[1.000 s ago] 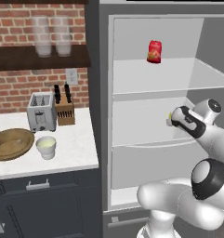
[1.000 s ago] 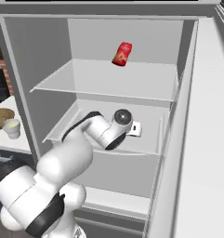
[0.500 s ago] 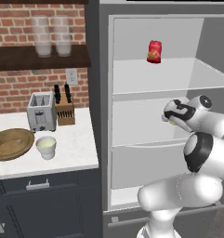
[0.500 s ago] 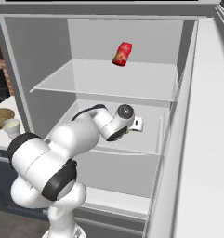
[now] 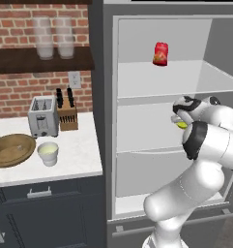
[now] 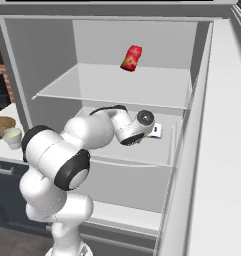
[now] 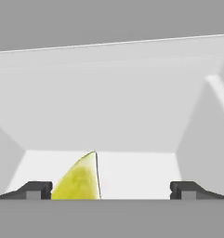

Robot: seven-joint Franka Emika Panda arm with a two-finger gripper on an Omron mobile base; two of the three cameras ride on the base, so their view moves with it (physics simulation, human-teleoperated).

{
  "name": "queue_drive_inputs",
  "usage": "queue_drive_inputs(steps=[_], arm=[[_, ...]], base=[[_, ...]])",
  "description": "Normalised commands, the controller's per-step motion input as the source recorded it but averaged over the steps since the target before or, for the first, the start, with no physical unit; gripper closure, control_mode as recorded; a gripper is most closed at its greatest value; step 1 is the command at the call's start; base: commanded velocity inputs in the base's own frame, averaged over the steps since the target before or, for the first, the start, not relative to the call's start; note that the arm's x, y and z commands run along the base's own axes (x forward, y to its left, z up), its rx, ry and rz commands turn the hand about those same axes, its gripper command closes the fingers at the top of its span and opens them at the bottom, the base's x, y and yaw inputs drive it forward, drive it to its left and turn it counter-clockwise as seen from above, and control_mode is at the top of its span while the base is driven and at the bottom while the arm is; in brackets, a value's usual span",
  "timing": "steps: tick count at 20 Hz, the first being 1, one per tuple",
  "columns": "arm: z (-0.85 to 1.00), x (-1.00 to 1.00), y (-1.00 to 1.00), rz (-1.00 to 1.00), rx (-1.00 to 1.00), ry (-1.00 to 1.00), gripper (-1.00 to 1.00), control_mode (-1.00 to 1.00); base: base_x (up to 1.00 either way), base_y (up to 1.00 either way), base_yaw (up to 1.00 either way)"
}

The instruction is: Grab a lemon wedge from the fridge and one ice cube from the ice bowl, and put them in the glass of lemonade.

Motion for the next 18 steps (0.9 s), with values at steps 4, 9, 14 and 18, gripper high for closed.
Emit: queue_drive_inputs(steps=[4, 9, 14, 18], arm=[[-0.56, -0.09, 0.03, 0.02, -0.01, 0.0, 1.0, -1.0], [-0.74, -0.57, 0.21, 0.02, -0.05, 0.0, 1.0, -1.0], [-0.62, -0.48, 0.3, 0.0, -0.04, 0.0, 1.0, -1.0], [-0.45, -0.46, 0.27, 0.0, -0.03, -0.01, 1.0, -1.0]], base=[[0.0, 0.0, 0.0], [0.0, 0.0, 0.0], [0.0, 0.0, 0.0], [0.0, 0.0, 0.0]])
